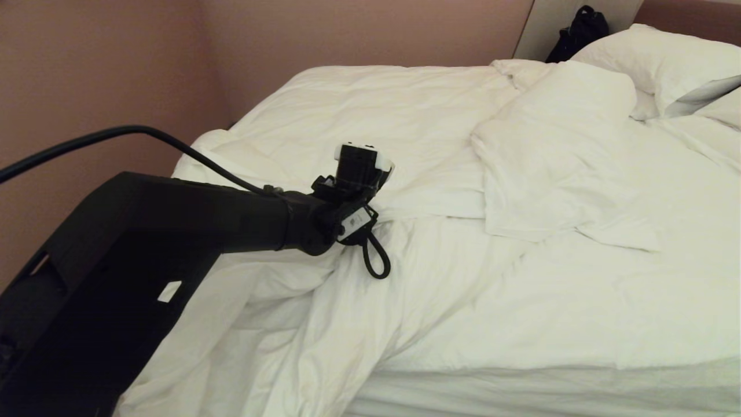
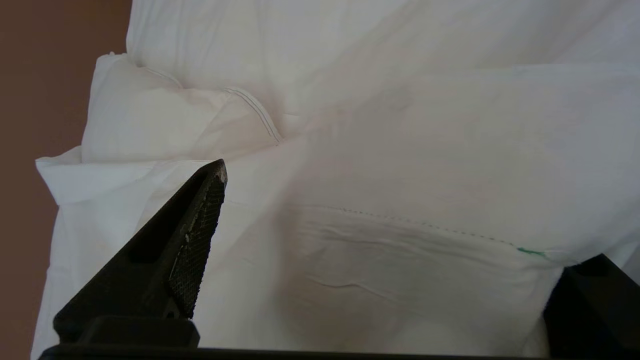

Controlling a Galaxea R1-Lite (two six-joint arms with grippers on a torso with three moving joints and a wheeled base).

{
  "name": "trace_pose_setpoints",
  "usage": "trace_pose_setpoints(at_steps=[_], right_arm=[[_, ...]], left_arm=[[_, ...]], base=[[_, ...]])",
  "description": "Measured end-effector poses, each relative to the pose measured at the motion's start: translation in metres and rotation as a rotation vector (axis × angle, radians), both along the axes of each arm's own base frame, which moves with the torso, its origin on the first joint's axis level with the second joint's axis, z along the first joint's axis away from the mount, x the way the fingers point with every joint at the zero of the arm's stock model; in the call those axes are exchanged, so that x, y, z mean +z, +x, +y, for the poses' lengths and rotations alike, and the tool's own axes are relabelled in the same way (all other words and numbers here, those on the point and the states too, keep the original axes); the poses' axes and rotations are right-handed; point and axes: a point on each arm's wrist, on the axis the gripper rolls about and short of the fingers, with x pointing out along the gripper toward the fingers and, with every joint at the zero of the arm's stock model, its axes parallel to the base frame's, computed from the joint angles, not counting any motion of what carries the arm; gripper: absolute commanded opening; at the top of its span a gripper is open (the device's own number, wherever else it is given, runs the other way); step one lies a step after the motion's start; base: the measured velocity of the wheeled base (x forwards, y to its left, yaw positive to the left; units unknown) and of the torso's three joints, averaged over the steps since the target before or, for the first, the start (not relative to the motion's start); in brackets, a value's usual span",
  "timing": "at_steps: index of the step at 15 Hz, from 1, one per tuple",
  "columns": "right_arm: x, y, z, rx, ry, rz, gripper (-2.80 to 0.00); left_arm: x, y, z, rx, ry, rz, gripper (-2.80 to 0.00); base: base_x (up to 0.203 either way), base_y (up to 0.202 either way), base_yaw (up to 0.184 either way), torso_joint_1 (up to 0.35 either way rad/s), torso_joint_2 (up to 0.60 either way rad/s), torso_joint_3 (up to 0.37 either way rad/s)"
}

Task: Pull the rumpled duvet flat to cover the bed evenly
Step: Flatten the corners of the folded blanket

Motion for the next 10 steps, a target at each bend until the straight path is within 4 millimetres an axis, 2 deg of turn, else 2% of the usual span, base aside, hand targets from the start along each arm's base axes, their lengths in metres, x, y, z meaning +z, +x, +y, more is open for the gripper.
trace_pose_setpoints(at_steps=[10], right_arm=[[0.000, 0.000, 0.000, 0.000, 0.001, 0.000, -2.80]], left_arm=[[0.009, 0.007, 0.017, 0.111, 0.009, -0.035, 0.00]], base=[[0.000, 0.000, 0.000, 0.000, 0.00, 0.000]])
